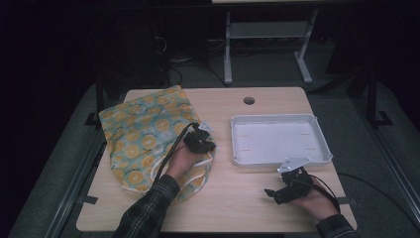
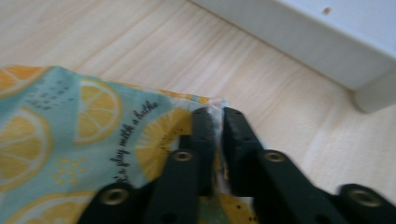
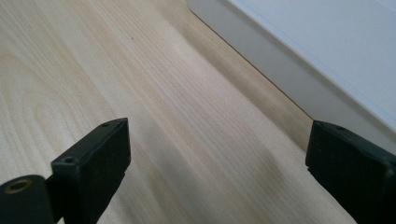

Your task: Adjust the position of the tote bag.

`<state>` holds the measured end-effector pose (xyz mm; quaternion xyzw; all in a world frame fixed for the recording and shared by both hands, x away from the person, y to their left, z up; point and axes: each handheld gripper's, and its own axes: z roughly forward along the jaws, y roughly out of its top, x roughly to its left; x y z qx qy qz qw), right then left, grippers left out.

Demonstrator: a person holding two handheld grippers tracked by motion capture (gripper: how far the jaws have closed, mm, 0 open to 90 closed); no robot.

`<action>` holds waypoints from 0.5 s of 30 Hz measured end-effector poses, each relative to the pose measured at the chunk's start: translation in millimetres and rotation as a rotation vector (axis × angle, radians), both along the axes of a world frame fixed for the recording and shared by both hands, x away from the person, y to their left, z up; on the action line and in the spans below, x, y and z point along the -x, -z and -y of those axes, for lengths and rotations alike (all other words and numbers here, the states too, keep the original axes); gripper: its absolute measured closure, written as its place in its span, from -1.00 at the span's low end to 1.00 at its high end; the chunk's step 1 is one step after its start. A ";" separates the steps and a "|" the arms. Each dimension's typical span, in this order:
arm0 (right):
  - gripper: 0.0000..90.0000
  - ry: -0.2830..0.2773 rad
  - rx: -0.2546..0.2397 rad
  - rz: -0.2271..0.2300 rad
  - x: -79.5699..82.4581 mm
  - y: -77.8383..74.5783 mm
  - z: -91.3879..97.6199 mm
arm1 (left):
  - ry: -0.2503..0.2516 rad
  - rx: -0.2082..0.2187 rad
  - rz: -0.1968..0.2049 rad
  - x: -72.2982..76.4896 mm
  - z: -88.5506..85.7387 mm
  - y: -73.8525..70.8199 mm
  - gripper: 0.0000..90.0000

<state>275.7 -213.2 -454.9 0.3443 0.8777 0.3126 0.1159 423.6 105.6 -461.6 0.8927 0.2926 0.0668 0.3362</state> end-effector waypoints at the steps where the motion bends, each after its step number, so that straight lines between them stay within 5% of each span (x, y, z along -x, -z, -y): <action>1: -0.87 -0.001 0.000 0.001 -0.2 0.1 0.1 | -0.005 0.018 -0.013 0.3 0.6 0.4 0.58; 4: -0.87 -0.002 0.001 -0.001 -0.4 0.2 -0.1 | -0.004 0.035 -0.014 2.5 4.8 1.4 0.31; 7: -0.87 -0.006 0.003 0.000 -0.7 0.3 -0.2 | 0.023 0.004 0.024 6.3 9.8 2.1 0.16; 10: -0.87 -0.003 0.002 -0.002 -0.2 0.1 -0.2 | 0.025 -0.021 0.070 9.7 12.4 3.2 0.21; 15: -0.87 -0.002 0.002 -0.002 0.3 -0.2 -0.1 | -0.004 0.002 0.085 8.9 7.0 5.0 0.48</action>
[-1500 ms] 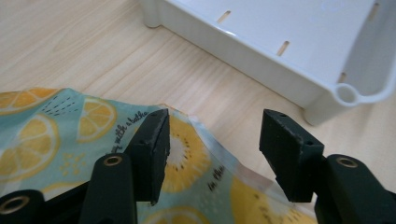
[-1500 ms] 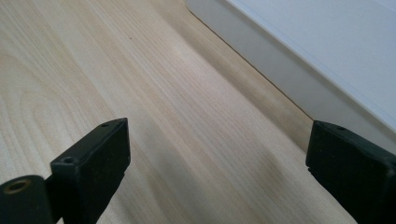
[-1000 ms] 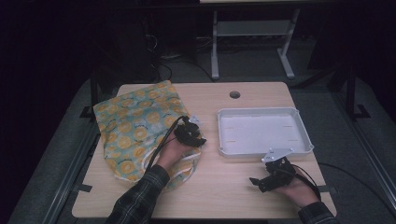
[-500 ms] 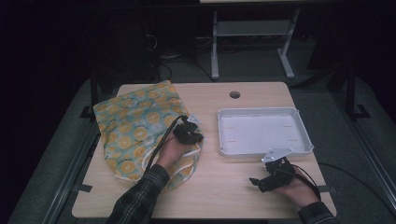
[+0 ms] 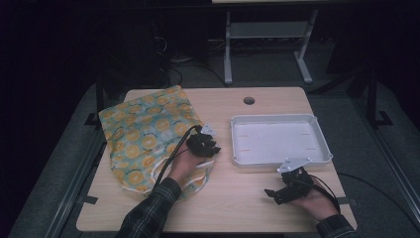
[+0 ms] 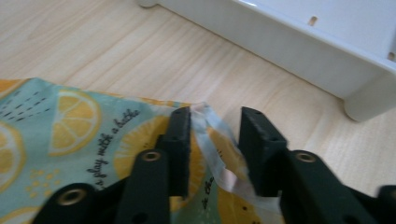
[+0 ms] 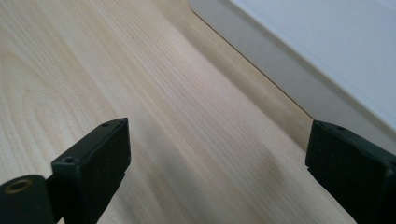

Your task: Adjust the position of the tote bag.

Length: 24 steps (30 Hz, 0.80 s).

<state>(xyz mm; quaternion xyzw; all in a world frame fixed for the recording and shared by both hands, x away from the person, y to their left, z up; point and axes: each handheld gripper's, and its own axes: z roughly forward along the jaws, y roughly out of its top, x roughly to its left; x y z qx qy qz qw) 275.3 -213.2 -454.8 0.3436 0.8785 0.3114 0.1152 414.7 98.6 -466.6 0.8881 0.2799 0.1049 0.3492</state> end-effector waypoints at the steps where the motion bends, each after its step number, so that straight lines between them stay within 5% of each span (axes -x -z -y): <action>1: -0.87 -0.002 0.001 0.002 0.0 0.1 -0.1 | -0.005 0.005 -0.001 -0.4 -0.7 0.1 0.56; 6: -0.86 -0.001 -0.001 -0.001 -0.1 0.0 0.0 | -0.009 0.021 -0.024 -3.1 -4.4 0.0 0.95; 17: -0.86 -0.001 -0.002 0.000 -0.5 0.0 0.3 | 0.033 0.056 -0.095 3.6 -0.5 -2.3 0.99; 24: -0.86 -0.003 0.001 0.002 -0.5 -0.1 0.3 | 0.126 0.070 -0.133 18.0 8.3 -6.1 0.99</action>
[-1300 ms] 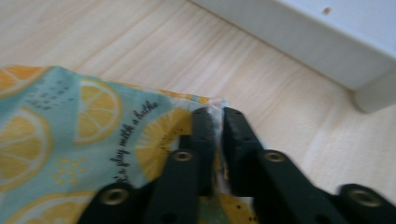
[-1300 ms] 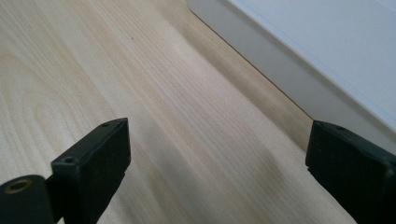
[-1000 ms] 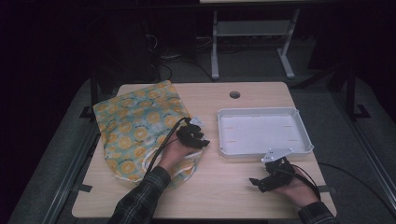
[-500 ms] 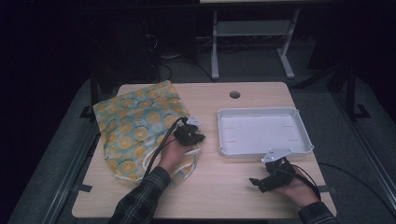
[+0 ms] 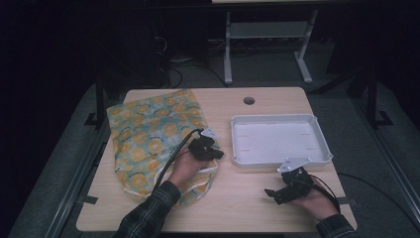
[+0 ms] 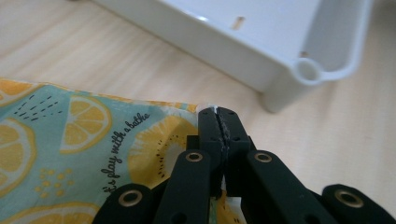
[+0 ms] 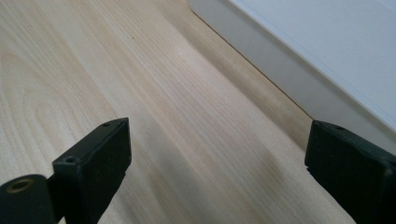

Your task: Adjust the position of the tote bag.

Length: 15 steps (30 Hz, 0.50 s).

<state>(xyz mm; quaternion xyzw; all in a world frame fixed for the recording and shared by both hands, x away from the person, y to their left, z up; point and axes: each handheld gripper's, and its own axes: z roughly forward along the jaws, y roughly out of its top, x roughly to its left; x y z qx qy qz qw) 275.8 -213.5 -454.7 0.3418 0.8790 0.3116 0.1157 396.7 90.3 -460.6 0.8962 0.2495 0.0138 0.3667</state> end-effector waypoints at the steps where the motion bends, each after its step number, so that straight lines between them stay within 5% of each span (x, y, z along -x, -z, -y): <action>1: -0.86 0.000 -0.001 -0.001 0.0 0.1 -0.1 | 0.005 0.010 -0.005 2.9 1.3 -0.4 0.99; 15: -0.86 -0.005 0.004 0.003 0.2 -0.2 -0.8 | 0.151 0.016 -0.051 35.3 15.4 0.4 0.99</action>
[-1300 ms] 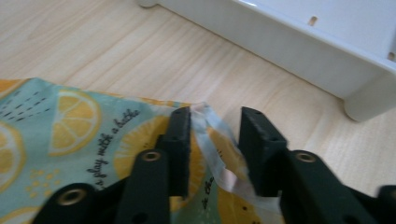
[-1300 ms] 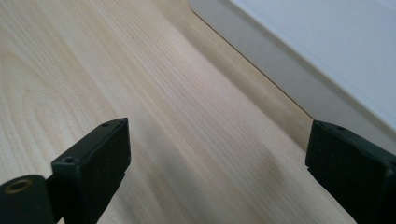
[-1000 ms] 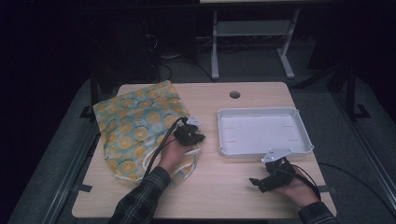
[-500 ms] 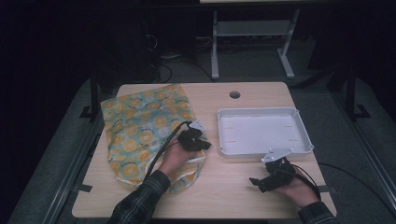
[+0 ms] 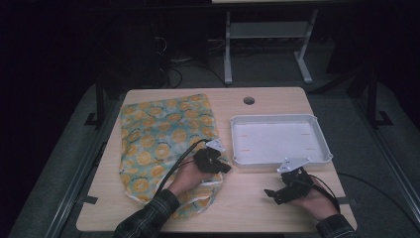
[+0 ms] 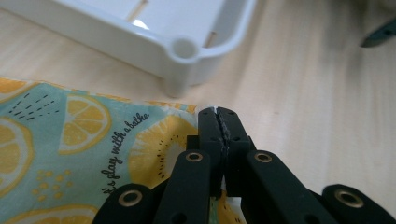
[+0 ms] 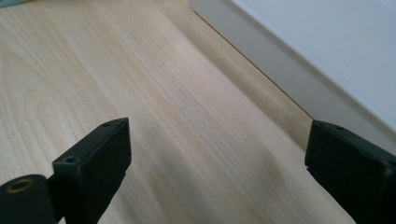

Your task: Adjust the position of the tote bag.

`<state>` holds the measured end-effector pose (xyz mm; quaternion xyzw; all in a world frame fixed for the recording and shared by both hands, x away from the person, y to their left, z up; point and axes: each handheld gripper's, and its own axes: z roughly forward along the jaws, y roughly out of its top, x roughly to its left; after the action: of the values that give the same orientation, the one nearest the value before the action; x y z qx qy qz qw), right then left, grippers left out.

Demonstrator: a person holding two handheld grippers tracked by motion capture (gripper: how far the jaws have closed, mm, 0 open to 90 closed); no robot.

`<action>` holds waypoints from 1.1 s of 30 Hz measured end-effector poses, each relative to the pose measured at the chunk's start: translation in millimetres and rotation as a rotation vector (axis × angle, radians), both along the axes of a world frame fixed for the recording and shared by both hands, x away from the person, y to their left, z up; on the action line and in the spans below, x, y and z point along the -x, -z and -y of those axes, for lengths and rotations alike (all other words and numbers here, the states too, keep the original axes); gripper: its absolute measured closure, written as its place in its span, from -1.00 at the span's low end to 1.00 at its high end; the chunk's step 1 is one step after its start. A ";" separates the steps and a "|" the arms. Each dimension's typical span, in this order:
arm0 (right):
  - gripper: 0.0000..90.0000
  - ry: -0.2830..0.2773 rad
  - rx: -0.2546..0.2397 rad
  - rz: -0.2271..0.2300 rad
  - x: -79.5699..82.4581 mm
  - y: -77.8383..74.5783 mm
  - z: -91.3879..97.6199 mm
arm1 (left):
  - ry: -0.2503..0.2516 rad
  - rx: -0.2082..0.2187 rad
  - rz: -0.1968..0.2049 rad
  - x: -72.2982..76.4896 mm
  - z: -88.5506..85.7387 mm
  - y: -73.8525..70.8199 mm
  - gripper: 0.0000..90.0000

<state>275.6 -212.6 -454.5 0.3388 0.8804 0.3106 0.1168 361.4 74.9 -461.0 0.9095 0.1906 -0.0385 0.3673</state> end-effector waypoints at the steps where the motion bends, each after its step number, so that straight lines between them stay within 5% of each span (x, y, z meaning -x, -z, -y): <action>1: -0.86 0.000 0.000 -0.001 -0.1 0.0 0.1 | 0.011 0.000 -0.003 2.6 0.9 -0.1 0.99; 10: -0.86 -0.004 0.000 -0.002 0.0 0.3 -0.6 | 0.099 0.009 -0.025 25.5 5.8 -1.2 0.99; 24: -0.86 -0.008 0.002 -0.002 -0.1 0.4 -1.0 | 0.146 0.018 -0.052 51.0 -3.5 -1.7 0.97; 33: -0.86 -0.006 -0.006 -0.001 -0.1 -0.3 0.2 | 0.095 0.027 -0.005 51.3 -23.4 -24.5 0.35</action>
<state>275.7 -212.8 -454.2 0.3368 0.8805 0.3133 0.1148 310.0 98.3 -436.5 0.9124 0.1474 -0.0609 0.3770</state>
